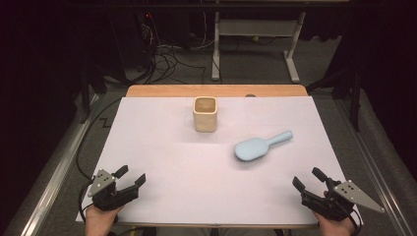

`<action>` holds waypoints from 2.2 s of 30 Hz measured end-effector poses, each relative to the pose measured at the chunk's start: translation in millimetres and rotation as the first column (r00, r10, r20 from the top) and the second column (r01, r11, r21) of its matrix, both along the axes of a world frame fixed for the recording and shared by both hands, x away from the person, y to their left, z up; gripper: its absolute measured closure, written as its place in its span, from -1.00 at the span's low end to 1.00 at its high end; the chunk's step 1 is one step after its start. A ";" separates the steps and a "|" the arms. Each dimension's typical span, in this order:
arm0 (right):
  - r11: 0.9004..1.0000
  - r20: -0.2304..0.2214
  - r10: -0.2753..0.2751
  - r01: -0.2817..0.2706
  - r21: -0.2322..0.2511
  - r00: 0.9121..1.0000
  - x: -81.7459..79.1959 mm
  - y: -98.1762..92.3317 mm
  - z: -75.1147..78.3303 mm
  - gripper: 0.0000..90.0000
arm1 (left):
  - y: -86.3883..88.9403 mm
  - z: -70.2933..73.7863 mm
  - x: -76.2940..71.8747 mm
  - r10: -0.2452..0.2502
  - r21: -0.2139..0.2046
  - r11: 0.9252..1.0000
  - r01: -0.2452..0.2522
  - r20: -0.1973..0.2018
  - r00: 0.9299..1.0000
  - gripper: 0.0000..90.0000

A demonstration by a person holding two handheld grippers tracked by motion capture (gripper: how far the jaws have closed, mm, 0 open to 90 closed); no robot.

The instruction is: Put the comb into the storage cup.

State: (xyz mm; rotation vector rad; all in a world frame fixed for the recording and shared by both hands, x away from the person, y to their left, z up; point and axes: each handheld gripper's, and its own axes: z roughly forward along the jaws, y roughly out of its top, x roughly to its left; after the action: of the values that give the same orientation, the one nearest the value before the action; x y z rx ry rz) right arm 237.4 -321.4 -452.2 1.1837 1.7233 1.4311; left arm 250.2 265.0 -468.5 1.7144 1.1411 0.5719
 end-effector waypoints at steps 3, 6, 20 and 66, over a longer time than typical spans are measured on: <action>1.000 0.004 0.006 -0.006 -0.002 1.000 1.6 2.0 0.6 -0.49 | 0.1 -0.2 0.1 -0.001 -0.001 1.000 0.001 -0.002 1.000 -0.41; 1.000 0.002 0.006 -0.006 0.003 1.000 2.9 2.8 1.5 -0.49 | 0.1 -0.1 0.1 -0.001 -0.003 1.000 0.001 -0.001 1.000 -0.41; 1.000 0.006 0.022 -0.022 0.016 1.000 11.5 6.8 6.3 -0.49 | 0.1 -0.1 0.1 -0.003 -0.004 1.000 0.003 0.000 1.000 -0.41; 0.998 -0.019 0.068 -0.068 -0.011 0.998 66.8 33.7 18.5 -0.38 | 0.7 0.0 0.3 -0.003 -0.008 1.000 0.003 -0.002 1.000 -0.41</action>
State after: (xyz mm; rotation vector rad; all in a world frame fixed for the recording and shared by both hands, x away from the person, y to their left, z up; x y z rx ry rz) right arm 304.2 -287.8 -433.6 1.1459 1.7983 1.4517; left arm 250.6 265.7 -468.5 1.7105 1.1403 0.5632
